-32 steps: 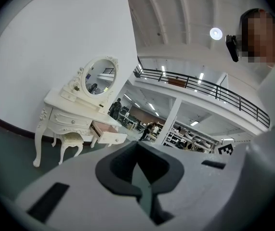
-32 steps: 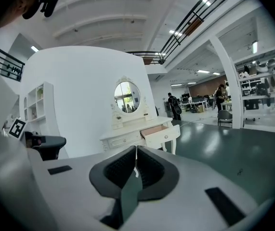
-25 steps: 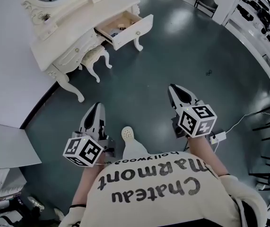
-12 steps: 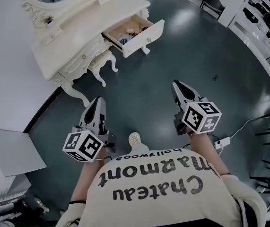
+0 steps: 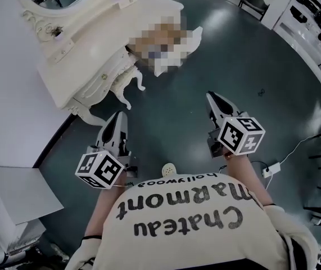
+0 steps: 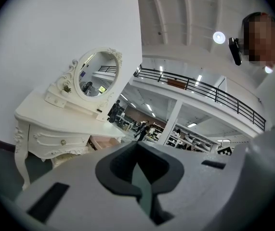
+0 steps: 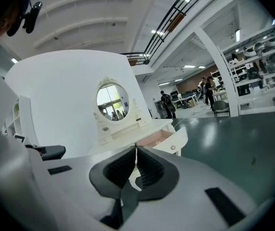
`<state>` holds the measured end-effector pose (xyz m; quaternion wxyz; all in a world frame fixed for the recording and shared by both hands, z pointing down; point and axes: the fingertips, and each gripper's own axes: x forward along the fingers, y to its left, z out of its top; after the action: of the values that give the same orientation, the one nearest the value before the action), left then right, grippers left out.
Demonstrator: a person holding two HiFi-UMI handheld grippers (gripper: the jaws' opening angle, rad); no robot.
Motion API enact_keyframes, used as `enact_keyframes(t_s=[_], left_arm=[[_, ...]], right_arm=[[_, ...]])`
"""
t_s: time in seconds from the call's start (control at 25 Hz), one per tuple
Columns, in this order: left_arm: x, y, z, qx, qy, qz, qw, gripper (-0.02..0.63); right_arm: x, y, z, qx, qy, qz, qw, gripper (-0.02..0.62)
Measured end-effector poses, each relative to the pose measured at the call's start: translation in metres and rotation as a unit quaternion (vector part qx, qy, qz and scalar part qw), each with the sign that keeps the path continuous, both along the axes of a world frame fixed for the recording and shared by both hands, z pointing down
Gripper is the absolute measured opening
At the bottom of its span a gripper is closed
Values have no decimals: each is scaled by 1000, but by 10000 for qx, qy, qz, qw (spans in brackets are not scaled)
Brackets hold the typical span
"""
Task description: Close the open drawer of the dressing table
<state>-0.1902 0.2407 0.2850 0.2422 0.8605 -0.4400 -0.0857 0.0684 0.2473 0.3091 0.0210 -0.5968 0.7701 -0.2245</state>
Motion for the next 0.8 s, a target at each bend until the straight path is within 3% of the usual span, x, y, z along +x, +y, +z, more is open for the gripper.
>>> enact_keyframes(t_s=[0.8], left_arm=[[-11, -27, 16, -157, 200, 65, 9997, 8]], right_arm=[[-27, -30, 11, -220, 14, -135, 9997, 32]])
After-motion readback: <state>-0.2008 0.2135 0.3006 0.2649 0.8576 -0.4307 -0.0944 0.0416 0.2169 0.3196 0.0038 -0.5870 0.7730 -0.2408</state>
